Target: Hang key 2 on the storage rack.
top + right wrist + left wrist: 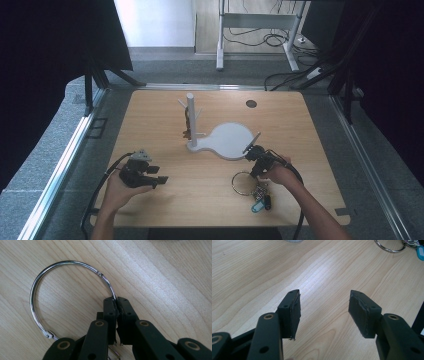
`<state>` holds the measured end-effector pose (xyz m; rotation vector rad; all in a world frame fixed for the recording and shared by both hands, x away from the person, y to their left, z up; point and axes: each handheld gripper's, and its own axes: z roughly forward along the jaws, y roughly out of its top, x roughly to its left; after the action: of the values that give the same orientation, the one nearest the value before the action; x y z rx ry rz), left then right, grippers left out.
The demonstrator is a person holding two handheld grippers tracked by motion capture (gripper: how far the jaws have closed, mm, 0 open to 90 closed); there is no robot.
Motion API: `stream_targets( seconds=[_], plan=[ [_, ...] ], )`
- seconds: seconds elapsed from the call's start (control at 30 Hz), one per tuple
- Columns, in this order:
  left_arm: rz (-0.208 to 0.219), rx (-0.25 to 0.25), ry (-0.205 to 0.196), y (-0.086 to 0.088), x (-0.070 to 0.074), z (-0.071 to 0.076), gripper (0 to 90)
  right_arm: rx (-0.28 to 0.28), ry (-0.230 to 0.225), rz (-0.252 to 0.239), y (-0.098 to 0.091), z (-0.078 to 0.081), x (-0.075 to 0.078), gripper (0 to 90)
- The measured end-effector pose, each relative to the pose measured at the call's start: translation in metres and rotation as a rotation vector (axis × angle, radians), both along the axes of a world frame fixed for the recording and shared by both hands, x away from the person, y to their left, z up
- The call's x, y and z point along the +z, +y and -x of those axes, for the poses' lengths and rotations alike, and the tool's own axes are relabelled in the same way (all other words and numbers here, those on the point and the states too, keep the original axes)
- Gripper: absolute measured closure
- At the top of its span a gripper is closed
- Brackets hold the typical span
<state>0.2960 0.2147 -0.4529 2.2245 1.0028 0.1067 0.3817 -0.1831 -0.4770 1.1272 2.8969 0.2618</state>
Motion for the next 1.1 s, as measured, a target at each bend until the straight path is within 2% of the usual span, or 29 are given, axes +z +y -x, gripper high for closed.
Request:
stream_targets(
  seconds=[0.27,0.33,0.53,0.67,0.7,0.9,1.1],
  plan=[
    [0.006,0.005,0.003,0.001,-0.001,0.000,43.9,0.018,-0.013,-0.001,-0.003,0.000,0.001,86.3],
    [0.007,0.005,0.005,0.002,-0.002,0.000,43.9,0.021,-0.020,-0.016,-0.004,0.000,0.005,86.5],
    [0.020,0.007,0.004,0.003,-0.001,0.000,43.9,0.030,-0.074,-0.048,-0.009,0.003,0.027,86.8],
    [0.023,0.007,0.003,0.003,-0.001,0.001,44.0,0.033,-0.085,-0.060,-0.011,0.005,0.036,87.0],
    [0.021,0.004,0.003,0.004,-0.001,0.001,43.9,0.034,-0.095,-0.068,-0.012,0.006,0.043,87.1],
    [0.032,0.003,0.006,0.005,-0.001,0.000,44.0,0.038,-0.121,-0.094,-0.013,0.008,0.060,87.4],
    [0.042,0.004,0.009,0.006,-0.002,0.000,44.0,0.043,-0.139,-0.110,-0.013,0.010,0.072,87.6]
  ],
)
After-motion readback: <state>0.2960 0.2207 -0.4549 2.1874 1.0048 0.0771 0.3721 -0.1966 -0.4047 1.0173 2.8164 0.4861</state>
